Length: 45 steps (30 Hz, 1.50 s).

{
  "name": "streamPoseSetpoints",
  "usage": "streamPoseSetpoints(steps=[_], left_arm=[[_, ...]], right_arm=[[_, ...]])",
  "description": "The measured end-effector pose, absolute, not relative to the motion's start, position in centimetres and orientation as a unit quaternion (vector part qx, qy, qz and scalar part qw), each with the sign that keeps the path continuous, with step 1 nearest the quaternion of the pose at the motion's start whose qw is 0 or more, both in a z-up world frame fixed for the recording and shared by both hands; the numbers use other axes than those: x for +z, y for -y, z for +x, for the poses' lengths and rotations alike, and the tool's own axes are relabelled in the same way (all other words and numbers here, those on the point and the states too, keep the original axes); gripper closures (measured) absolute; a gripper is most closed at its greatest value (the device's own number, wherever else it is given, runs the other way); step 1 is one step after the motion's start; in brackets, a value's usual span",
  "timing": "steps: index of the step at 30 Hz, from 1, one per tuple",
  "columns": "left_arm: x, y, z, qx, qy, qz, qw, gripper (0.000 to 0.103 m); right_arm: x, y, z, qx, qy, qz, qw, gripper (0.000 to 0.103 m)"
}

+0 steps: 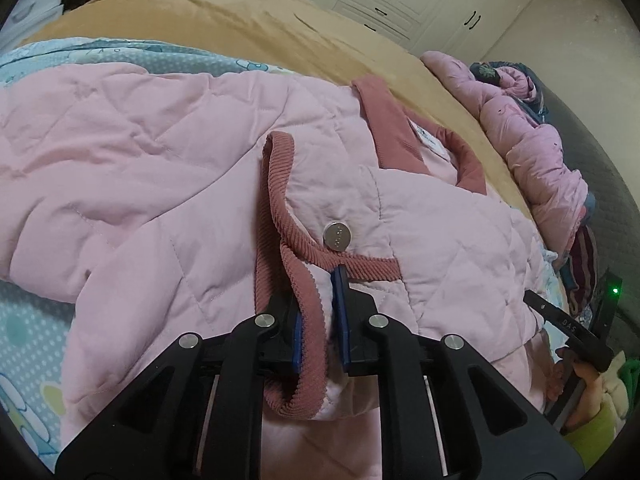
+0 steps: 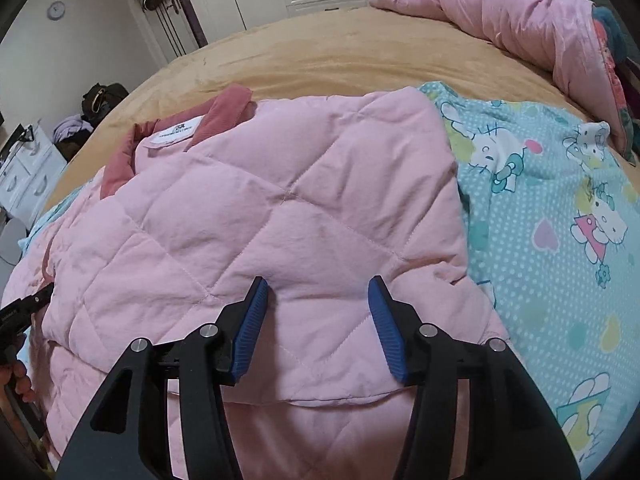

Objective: Fold large clothes

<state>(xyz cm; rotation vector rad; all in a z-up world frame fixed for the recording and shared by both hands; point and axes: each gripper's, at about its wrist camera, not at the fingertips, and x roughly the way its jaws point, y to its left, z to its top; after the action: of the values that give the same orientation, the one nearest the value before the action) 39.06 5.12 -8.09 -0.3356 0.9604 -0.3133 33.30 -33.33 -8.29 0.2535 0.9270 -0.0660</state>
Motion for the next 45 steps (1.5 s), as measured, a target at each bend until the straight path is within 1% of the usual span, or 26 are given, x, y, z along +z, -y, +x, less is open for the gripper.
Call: streamPoseSetpoints(steps=[2,3,4,5,6,7,8,9,10,11,12,13,15,17,24,29,35,45], left_arm=[[-7.9,-5.1,39.0,-0.147,-0.459,-0.155,0.862,0.095],[-7.8,-5.0,38.9,-0.147,-0.460,-0.155,0.862,0.095],[-7.6,-4.9,38.9,-0.145,-0.461,-0.155,0.862,0.094],[-7.4,-4.9,38.8,-0.145,-0.461,-0.154,0.862,0.090],[-7.2,-4.8,38.7,-0.146,-0.460,-0.152,0.862,0.085],[-7.0,-4.8,38.6,-0.146,-0.459,-0.150,0.863,0.081],[-6.7,-4.7,38.5,-0.146,-0.459,-0.150,0.863,0.070],[-6.5,-4.6,38.4,-0.145,-0.459,-0.148,0.864,0.058],[-6.1,-4.5,38.2,-0.144,-0.459,-0.144,0.865,0.051],[-5.6,-4.4,37.9,-0.142,-0.456,-0.139,0.868,0.042],[-5.2,-4.3,37.7,-0.143,-0.453,-0.137,0.869,0.034],[-4.8,-4.2,37.5,-0.144,-0.450,-0.136,0.871,0.031],[-4.1,-4.1,37.2,-0.142,-0.447,-0.137,0.873,0.017],[-3.4,-4.2,36.8,-0.135,-0.443,-0.136,0.876,0.009],[-1.8,-5.4,36.0,-0.103,-0.439,-0.135,0.882,0.009],[-0.7,-7.5,35.0,-0.077,-0.431,-0.147,0.887,0.009],[0.4,-10.1,33.6,-0.036,-0.417,-0.134,0.898,0.009],[2.2,-14.7,32.8,0.015,-0.395,-0.139,0.908,0.009]], right_arm=[[-7.9,33.0,33.0,-0.026,-0.442,0.122,0.889,0.045],[-7.4,32.8,32.6,-0.024,-0.435,0.128,0.891,0.037],[-6.9,32.6,32.2,-0.018,-0.425,0.133,0.895,0.025],[-6.4,32.3,31.6,-0.013,-0.415,0.133,0.900,0.020],[-6.0,32.0,31.3,-0.011,-0.409,0.129,0.903,0.017],[-5.5,31.7,30.8,-0.010,-0.401,0.121,0.908,0.017],[-5.1,31.4,30.5,-0.010,-0.396,0.114,0.911,0.017],[-4.6,31.0,30.1,-0.007,-0.390,0.106,0.915,0.017],[-4.2,30.6,29.8,-0.002,-0.383,0.101,0.918,0.017],[-3.9,30.3,29.6,-0.001,-0.381,0.097,0.920,0.016],[-3.5,30.0,29.4,0.000,-0.378,0.094,0.921,0.011],[-3.1,29.8,29.2,-0.001,-0.374,0.094,0.922,0.006],[-2.6,29.4,28.9,0.009,-0.369,0.100,0.924,0.006],[-2.0,28.9,28.5,0.008,-0.363,0.098,0.927,0.006],[-0.4,26.8,28.1,0.017,-0.354,0.086,0.931,0.006],[0.8,25.3,28.1,0.019,-0.346,0.079,0.935,0.006],[2.2,23.1,28.4,0.039,-0.334,0.079,0.938,0.006],[4.5,17.5,29.7,0.082,-0.326,0.055,0.940,0.006]])
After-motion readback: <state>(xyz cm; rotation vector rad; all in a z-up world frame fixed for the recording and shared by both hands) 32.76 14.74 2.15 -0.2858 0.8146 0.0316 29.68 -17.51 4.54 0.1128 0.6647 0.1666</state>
